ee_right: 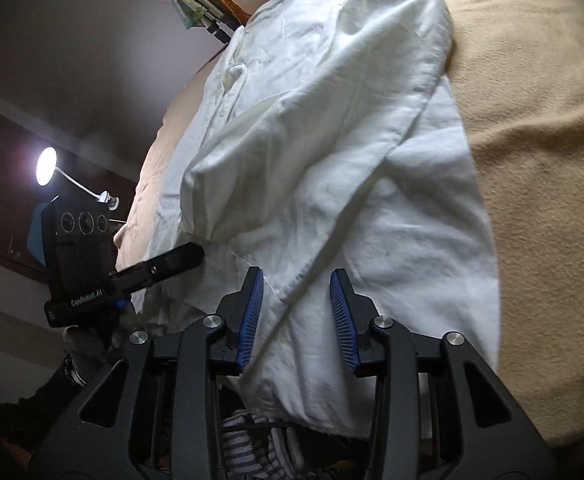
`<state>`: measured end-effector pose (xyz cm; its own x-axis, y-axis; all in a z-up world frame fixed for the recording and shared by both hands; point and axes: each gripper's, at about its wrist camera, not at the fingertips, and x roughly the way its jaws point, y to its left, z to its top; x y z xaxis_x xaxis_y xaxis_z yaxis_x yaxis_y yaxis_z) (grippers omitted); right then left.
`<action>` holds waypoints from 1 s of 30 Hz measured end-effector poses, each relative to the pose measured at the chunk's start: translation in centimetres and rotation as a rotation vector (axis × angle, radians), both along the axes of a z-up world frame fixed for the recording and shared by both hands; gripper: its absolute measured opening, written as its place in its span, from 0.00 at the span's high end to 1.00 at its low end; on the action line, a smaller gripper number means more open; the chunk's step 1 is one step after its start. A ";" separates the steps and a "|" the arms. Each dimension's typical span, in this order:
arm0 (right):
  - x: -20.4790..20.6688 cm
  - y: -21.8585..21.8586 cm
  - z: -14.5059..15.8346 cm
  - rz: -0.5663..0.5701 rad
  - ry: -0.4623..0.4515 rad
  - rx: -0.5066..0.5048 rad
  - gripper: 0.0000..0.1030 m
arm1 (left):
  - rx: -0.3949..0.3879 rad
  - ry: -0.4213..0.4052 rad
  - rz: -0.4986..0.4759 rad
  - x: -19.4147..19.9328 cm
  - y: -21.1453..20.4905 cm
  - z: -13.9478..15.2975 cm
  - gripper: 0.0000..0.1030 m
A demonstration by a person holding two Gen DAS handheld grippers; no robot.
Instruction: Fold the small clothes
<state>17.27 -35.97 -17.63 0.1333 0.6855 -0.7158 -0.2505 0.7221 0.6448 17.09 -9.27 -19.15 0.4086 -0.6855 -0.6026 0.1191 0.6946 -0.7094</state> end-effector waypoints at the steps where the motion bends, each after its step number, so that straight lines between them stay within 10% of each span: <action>1: 0.1 0.4 -0.1 0.005 0.000 0.004 0.91 | -0.003 0.000 -0.003 0.0 -0.1 0.0 0.87; 11: -0.4 -1.8 6.7 0.024 -0.141 -0.232 0.97 | -0.164 0.073 -0.047 -1.4 -2.0 0.4 1.00; 19: 0.1 -2.0 3.5 0.081 -0.102 -0.489 0.96 | -0.044 0.086 -0.156 -1.8 -6.3 -1.0 1.00; 23: 1.1 -2.6 4.6 0.117 -0.092 -0.447 0.94 | 0.025 0.024 -0.182 -2.2 -5.1 0.9 1.00; 30: 4.3 -2.1 9.4 0.111 -0.186 -0.351 0.69 | 0.113 -0.159 -0.225 -2.6 -5.8 3.8 0.60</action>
<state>21.59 -38.08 -8.22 0.2217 0.4214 -0.8793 -0.4287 0.8521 0.3003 14.45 -15.12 -15.39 0.3494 -0.7016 -0.6210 0.3822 0.7118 -0.5892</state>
